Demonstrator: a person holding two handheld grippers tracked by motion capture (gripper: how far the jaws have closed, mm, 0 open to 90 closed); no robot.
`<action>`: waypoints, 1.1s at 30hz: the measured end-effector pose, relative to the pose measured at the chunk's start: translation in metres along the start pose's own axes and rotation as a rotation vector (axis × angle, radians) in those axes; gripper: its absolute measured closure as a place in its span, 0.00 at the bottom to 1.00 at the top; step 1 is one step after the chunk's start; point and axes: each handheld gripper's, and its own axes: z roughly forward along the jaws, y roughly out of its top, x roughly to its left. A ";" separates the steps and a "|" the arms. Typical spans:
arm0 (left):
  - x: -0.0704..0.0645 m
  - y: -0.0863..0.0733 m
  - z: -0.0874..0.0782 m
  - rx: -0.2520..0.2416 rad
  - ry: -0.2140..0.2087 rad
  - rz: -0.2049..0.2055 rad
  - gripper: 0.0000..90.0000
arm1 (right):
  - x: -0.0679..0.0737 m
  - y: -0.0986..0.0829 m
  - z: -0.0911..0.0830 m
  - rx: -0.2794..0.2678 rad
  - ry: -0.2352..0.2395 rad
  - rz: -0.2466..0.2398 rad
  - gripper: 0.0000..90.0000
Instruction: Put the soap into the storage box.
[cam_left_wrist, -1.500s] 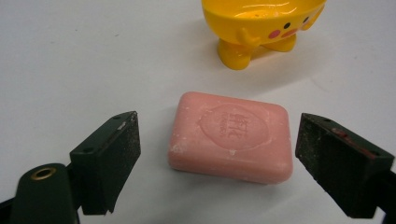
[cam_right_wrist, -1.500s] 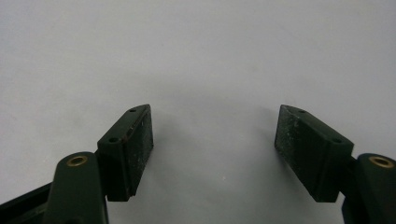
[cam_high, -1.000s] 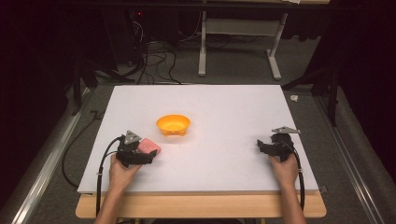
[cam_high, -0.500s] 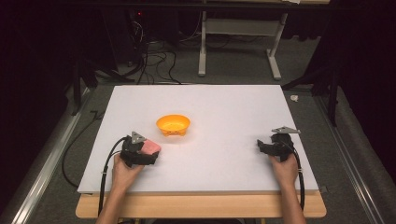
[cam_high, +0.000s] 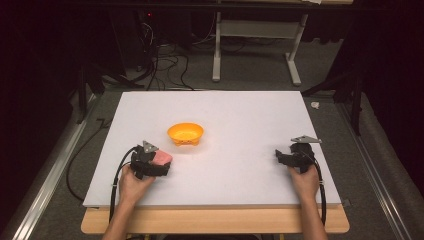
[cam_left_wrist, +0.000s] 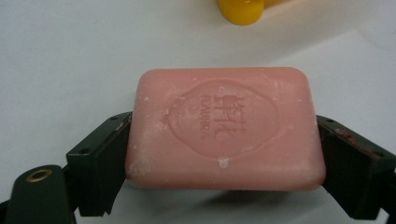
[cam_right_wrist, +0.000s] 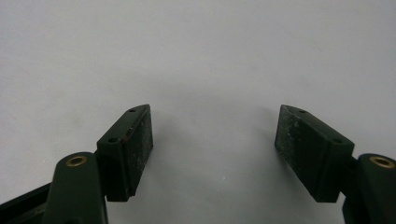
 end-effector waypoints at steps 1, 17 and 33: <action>0.000 0.000 0.000 0.001 0.001 -0.002 0.15 | 0.000 0.000 0.000 0.000 0.000 0.000 0.31; 0.004 0.002 -0.010 0.005 -0.011 -0.070 0.15 | 0.000 0.000 0.000 0.002 0.000 0.001 0.31; -0.011 0.032 -0.035 -0.070 -0.019 -0.084 0.15 | 0.000 0.000 0.000 0.002 0.000 0.001 0.31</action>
